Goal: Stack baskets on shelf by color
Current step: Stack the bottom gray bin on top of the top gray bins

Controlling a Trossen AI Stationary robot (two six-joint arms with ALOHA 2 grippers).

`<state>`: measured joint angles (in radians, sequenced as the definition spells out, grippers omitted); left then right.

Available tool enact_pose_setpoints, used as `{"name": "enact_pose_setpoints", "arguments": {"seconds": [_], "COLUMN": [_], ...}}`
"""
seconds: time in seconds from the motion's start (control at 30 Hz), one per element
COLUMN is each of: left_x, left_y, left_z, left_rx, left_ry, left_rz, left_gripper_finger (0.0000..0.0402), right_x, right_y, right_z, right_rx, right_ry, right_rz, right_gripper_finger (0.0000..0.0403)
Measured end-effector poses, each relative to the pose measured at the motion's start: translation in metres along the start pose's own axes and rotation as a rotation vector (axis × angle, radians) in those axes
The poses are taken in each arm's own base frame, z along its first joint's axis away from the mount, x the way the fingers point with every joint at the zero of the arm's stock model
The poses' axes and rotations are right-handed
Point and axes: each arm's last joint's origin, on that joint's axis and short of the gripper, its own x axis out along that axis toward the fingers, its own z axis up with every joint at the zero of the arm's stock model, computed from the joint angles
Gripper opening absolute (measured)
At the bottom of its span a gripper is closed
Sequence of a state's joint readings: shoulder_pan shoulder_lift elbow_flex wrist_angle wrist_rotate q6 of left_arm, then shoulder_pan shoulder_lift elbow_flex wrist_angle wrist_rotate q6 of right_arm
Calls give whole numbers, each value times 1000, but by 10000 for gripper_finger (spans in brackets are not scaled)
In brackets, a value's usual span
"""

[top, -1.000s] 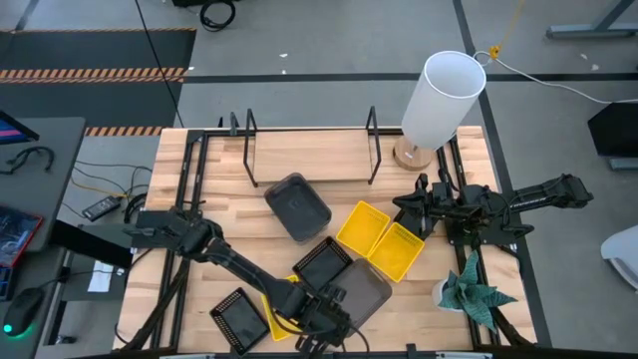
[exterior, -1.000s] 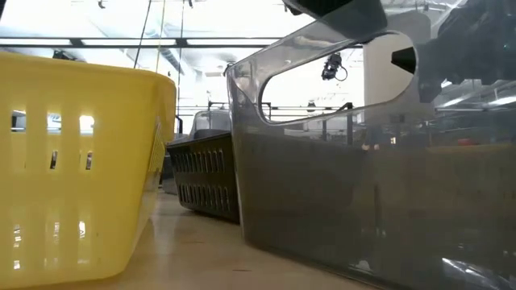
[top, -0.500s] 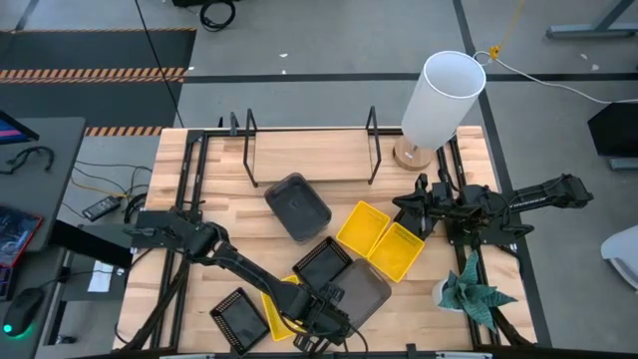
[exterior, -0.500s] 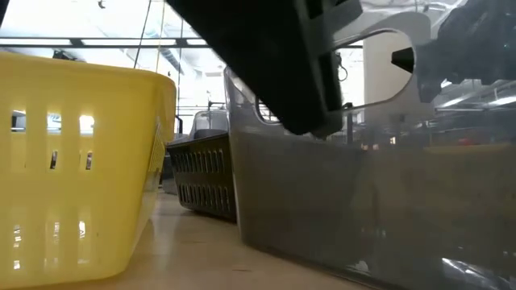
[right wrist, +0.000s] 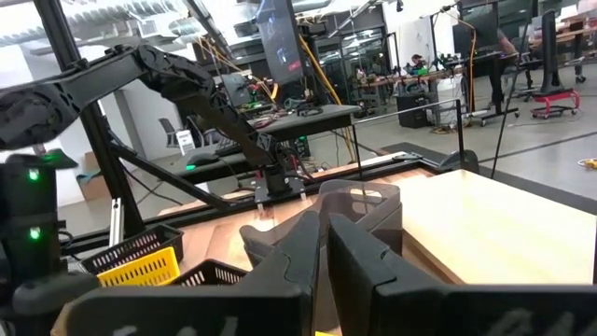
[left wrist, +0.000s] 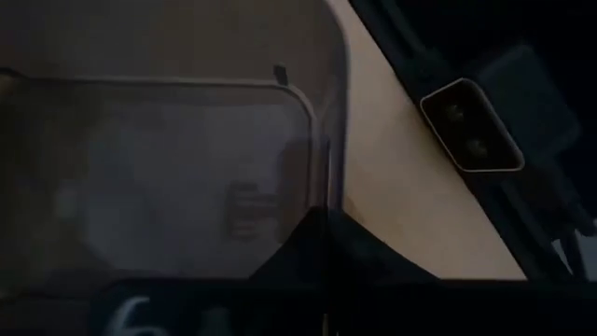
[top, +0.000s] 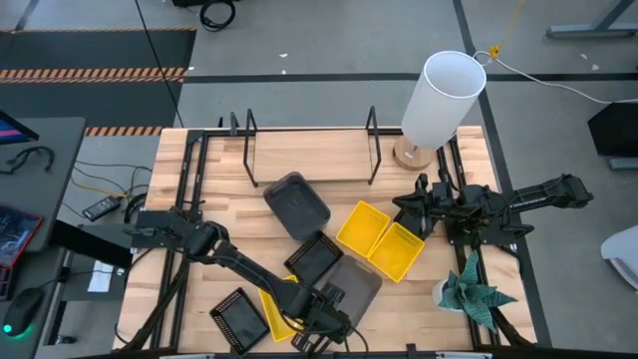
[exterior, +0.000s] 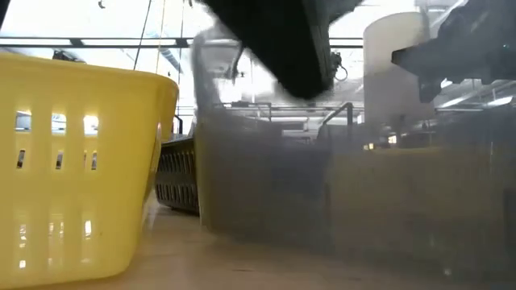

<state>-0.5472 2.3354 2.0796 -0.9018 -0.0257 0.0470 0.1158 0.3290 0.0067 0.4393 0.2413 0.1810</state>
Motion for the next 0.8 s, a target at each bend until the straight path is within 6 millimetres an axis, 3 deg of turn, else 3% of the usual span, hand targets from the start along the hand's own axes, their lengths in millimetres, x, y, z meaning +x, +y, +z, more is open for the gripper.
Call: {"name": "enact_pose_setpoints", "arguments": {"seconds": [0.47,0.8], "left_x": [-81,-116], "left_y": [16,32], "left_z": [30,16], "left_rx": [-281,-456], "left_ry": [-137,-111], "left_rz": [34,215], "left_gripper_finger": [1,1], "right_x": [0,0], "right_y": [0,0], "right_z": [0,0], "right_rx": [0,0], "right_ry": [0,-1], "right_rz": [0,0], "right_gripper_finger": [28,28]}}
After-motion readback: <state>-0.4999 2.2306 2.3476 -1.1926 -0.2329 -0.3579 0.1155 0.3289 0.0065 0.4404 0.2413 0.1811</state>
